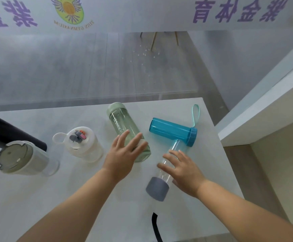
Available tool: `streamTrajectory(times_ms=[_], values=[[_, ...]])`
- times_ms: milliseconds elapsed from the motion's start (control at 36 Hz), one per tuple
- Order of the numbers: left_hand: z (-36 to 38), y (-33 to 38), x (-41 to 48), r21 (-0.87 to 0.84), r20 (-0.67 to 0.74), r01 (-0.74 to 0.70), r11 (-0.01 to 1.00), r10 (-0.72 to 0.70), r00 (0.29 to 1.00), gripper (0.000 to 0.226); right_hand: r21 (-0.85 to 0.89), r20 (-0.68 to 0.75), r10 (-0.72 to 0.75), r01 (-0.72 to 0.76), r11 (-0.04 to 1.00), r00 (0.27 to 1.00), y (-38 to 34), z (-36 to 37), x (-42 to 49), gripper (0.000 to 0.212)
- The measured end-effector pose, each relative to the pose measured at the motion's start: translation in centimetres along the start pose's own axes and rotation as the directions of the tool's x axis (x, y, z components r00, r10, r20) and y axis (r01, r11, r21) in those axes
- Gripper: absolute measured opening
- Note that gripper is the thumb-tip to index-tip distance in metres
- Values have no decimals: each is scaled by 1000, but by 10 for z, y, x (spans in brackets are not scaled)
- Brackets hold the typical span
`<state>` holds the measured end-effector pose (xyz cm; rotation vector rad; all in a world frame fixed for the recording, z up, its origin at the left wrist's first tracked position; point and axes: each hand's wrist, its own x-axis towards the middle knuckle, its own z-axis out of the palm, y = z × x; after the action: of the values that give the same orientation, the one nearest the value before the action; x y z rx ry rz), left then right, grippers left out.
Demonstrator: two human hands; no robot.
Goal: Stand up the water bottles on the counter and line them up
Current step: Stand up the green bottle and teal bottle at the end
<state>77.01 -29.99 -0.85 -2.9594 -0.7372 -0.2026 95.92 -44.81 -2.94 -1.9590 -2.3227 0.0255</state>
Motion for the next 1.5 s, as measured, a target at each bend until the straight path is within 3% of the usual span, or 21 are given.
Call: streamTrajectory(times_ms=[167,250,333,500,583,694,806,1222,1333,1500], values=[[-36,-4,8,-425,-156,171,889,-258,953,74,243,-47,145,-129,961,988,-1,-17,4,72],[-56,-6,14,-563,-196,250,787,-421,886,74,453,-65,287,-228,862,956,-1,-28,8,68],[-78,-6,20,-686,-131,342,642,-572,810,73,568,-8,403,-327,755,915,1,-36,12,68],[-94,-11,29,-778,-92,349,523,-644,760,70,724,105,524,-426,542,845,3,-43,25,68],[-93,-15,33,-774,-84,356,523,-643,762,70,782,167,533,-440,440,830,0,-45,29,71],[-90,-21,38,-761,-77,368,534,-637,767,71,796,238,507,-465,386,828,-4,-47,30,74],[-91,-27,44,-744,-56,392,541,-635,770,70,783,275,494,-490,383,825,-4,-50,30,79],[-88,-34,48,-736,145,571,365,-738,659,65,672,353,479,-574,467,803,2,-51,27,78],[-79,-28,35,-567,202,717,405,-776,598,70,612,372,475,-596,520,797,12,-49,18,77],[-69,-10,12,-331,354,755,566,-666,656,45,500,252,542,-587,637,802,33,-50,1,33]])
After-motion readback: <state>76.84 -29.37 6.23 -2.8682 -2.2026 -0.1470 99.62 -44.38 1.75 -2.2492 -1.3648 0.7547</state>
